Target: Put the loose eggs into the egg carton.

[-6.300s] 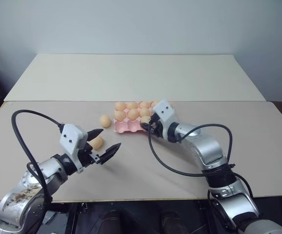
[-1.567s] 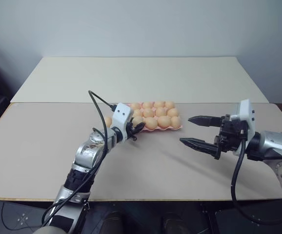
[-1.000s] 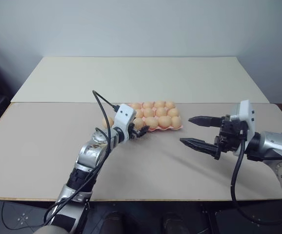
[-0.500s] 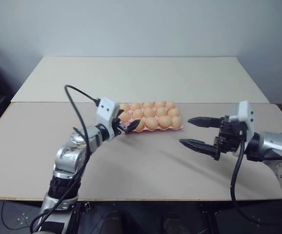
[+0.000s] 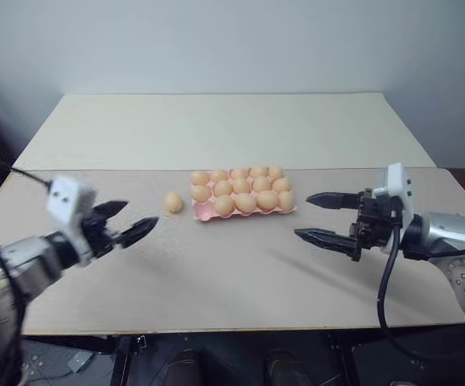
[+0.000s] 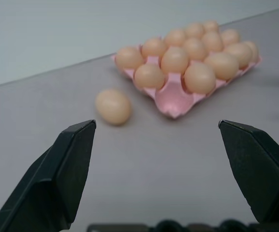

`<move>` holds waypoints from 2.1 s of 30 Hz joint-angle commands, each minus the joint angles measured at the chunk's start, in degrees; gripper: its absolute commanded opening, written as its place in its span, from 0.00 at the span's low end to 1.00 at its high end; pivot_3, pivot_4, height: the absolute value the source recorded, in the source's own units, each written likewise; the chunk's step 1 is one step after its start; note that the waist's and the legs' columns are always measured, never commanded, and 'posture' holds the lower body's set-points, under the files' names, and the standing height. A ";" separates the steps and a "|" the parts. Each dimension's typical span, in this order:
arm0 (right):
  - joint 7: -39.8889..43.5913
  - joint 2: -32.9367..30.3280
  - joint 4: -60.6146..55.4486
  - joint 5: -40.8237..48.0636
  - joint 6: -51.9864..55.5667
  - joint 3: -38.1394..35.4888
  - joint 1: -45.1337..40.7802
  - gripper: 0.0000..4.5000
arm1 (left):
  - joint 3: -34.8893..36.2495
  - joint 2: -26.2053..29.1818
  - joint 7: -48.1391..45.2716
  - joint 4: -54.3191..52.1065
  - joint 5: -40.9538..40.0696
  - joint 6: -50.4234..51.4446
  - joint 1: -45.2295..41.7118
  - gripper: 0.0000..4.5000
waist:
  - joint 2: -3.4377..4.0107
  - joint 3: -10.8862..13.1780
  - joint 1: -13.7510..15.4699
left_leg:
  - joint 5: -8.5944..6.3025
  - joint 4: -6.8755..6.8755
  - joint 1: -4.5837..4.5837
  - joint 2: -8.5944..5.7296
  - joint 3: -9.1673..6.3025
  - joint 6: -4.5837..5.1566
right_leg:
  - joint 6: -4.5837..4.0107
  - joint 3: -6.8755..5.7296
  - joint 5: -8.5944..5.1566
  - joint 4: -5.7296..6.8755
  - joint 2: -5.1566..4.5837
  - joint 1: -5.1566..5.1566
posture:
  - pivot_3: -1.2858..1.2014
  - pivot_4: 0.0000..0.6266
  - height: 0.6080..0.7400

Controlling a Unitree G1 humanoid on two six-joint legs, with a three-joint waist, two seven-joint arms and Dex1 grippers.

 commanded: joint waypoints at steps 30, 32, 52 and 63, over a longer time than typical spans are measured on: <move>0.99 1.28 0.80 -1.88 -2.68 0.96 -2.93 1.00 | -17.10 -4.57 14.60 13.11 9.54 -9.87 -11.66 0.98 | -0.11 0.00 0.38 | -0.01 -0.06 -0.05 -0.05 -0.01 0.00 | -0.02 0.00 0.00 -0.03 -0.01 -0.01 | 0.52 0.24 1.00; 0.83 1.26 0.56 -1.85 -2.64 0.80 -2.63 1.00 | -19.58 -7.19 16.36 15.42 12.05 -11.90 -13.01 0.98 | -0.11 0.00 0.41 | -0.01 -0.06 -0.06 -0.05 0.00 0.00 | -0.02 0.01 0.01 -0.02 -0.02 -0.03 | 0.52 0.24 1.00; -0.44 0.72 -2.06 -0.71 -1.56 -0.40 -0.36 1.00 | -27.07 -25.11 28.64 24.62 23.29 -17.66 -21.29 0.98 | -0.14 0.00 1.16 | 0.01 0.02 -0.09 -0.05 -0.01 -0.02 | 0.00 0.00 0.01 0.02 -0.01 -0.03 | 0.52 0.24 1.00; -0.93 0.06 -2.49 0.02 -1.38 -0.45 -0.11 1.00 | -27.81 -31.44 33.56 27.00 26.70 -17.42 -25.08 0.98 | -0.16 -0.01 1.17 | 0.02 0.03 -0.09 -0.06 -0.02 -0.03 | 0.01 0.00 0.02 0.01 -0.01 -0.01 | 0.52 0.24 1.00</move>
